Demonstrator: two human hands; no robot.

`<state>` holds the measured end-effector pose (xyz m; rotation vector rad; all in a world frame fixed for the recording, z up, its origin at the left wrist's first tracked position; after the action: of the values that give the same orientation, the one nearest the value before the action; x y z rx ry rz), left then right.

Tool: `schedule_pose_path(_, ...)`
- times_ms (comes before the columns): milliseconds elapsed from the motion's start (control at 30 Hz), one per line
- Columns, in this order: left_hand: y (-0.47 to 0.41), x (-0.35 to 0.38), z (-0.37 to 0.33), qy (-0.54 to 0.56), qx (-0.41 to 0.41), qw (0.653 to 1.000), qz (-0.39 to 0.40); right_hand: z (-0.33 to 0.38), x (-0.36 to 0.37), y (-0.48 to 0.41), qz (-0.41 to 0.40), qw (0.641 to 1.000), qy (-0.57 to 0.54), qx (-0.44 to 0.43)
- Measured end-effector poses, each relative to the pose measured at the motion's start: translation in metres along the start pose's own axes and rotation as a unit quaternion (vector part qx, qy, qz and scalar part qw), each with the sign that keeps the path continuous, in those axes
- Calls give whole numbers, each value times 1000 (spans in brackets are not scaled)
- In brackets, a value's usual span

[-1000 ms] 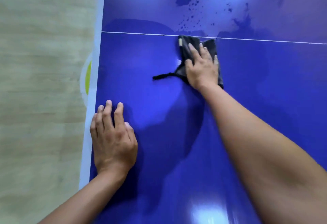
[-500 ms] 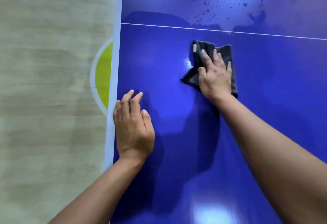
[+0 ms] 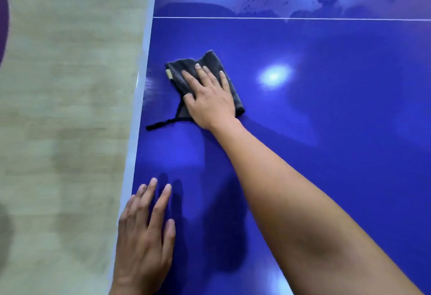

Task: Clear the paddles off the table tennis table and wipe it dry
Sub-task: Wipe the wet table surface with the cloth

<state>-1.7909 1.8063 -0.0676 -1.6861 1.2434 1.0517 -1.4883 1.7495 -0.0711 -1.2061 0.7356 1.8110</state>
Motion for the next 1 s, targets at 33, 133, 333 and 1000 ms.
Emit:
schedule_pose_path(33, 10, -1, -1, -13, -8, 1000, 15, -27, -10, 13, -10, 1000, 4, 28)
schedule_pose_path(133, 29, -2, -4, -34, -11, 998, 56, -119, -46, 53, -33, 991, 31, 122)
schedule_pose_path(333, 35, 4, -4, -50, -15, 997, 51, -263, -102, 137, -81, 948, 43, 304)
schedule_pose_path(1000, 57, -19, 11, 111, 32, 992, -55, 121, 58, 130, 2, 997, 51, -60)
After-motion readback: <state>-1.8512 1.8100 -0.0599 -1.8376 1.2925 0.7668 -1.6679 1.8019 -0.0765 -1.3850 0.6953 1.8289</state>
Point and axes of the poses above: each hand's wrist, its own y-axis away from the middle knuckle, its own x-axis out of the palm, z = x × y, the point moved 1 cm from there along -y, towards the middle knuckle, and after that the axes turned 1 degree about x, right-handed, at the moved point
